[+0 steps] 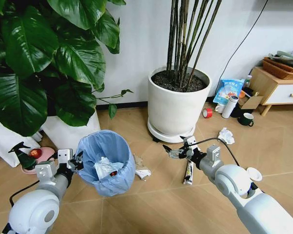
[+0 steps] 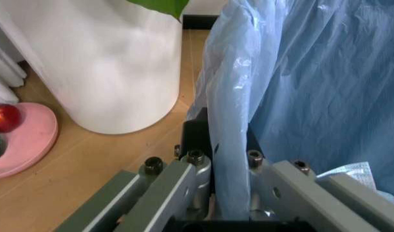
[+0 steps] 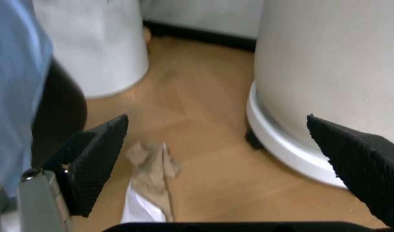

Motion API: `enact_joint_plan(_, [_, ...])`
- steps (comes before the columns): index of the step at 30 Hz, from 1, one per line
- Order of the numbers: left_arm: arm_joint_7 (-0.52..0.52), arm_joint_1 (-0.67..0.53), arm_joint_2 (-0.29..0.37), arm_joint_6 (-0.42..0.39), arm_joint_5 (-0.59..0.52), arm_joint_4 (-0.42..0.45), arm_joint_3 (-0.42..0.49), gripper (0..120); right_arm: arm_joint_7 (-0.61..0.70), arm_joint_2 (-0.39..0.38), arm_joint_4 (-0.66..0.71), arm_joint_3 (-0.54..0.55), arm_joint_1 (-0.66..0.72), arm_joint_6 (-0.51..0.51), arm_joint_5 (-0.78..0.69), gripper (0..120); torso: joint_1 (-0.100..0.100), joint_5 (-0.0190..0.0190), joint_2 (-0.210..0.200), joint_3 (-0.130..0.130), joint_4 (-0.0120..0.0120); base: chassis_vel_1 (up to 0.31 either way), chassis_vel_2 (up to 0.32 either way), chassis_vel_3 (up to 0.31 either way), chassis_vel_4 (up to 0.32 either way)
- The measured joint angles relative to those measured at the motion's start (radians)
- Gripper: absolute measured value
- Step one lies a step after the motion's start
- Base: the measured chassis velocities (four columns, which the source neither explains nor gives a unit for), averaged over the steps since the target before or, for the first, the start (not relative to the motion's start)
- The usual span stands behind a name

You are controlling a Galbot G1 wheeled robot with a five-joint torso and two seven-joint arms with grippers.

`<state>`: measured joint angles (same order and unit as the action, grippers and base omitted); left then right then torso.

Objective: Pick up the trash bin and place the garbage on the floor into it.

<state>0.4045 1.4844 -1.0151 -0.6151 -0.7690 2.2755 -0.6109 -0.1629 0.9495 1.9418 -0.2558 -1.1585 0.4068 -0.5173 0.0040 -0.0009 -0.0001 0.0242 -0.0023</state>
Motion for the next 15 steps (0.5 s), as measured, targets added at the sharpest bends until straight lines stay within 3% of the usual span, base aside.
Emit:
enact_joint_plan(4, [0.0,0.0,-0.005,0.003,0.004,0.0,-0.011,0,-0.062,-0.004,-0.097,0.057,0.043,-0.031,0.04,100,0.0,0.0,0.0,0.0,-0.0002,-0.007,0.015,0.016,-0.009])
enact_joint_plan(11, [0.0,0.001,-0.005,0.002,0.003,0.0,-0.04,0,-0.107,0.009,-0.328,0.281,0.193,-0.089,0.06,100,0.0,0.0009,0.0,0.0,0.0002,0.0,0.0,0.0,0.0])
enact_joint_plan(13, [0.0,-0.004,0.001,0.0,-0.003,0.0,-0.05,0,-0.106,0.024,-0.404,0.374,0.243,-0.092,0.053,100,0.0,-0.0008,0.0,0.0,0.0002,0.0,0.0,0.0,0.0])
enact_joint_plan(15, [0.001,-0.005,0.003,0.0,-0.007,0.001,-0.053,0,-0.106,0.036,-0.444,0.418,0.263,-0.097,0.052,100,0.0,0.0005,0.0,0.0,0.0001,0.0,0.0,0.0,0.0])
